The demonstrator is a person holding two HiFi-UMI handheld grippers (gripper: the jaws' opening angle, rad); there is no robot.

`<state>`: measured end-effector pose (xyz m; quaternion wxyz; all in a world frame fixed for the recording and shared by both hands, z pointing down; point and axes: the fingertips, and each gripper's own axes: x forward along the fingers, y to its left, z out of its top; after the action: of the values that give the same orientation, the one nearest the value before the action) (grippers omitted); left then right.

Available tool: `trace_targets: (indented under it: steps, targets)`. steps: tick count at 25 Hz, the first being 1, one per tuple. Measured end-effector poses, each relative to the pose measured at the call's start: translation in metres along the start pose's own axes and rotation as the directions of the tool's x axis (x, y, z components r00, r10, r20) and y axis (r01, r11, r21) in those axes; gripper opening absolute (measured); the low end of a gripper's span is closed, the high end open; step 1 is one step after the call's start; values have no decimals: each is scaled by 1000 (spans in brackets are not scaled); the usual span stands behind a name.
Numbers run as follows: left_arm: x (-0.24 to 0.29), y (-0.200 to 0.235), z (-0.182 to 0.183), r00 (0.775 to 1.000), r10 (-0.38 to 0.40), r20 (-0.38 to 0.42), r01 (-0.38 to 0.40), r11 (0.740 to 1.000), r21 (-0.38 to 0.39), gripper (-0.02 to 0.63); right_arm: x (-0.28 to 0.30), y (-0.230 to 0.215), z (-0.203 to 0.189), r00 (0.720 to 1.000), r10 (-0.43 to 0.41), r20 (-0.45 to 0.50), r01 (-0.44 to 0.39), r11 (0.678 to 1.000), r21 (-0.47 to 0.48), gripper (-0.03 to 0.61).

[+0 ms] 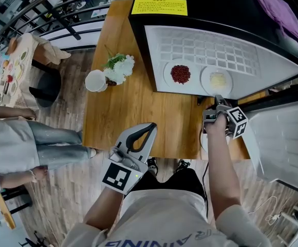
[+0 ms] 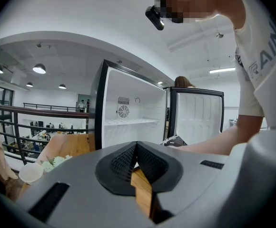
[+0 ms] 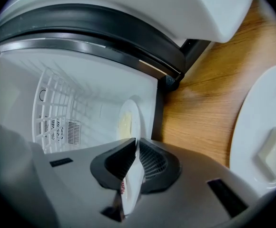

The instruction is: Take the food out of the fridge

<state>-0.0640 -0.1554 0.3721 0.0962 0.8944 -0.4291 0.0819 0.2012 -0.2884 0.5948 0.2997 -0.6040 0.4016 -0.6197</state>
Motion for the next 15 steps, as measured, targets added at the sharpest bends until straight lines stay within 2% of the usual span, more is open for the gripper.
trace_targets:
  steps: [7, 15]
  targets:
    - [0, -1, 4, 1000, -15, 15, 15, 999, -32, 6, -7, -3, -4, 1000, -3, -11, 3, 1000, -10, 41]
    - [1, 0, 1, 1000, -14, 4, 14, 1000, -25, 6, 1, -4, 1, 1000, -9, -11, 9, 1000, 15, 44]
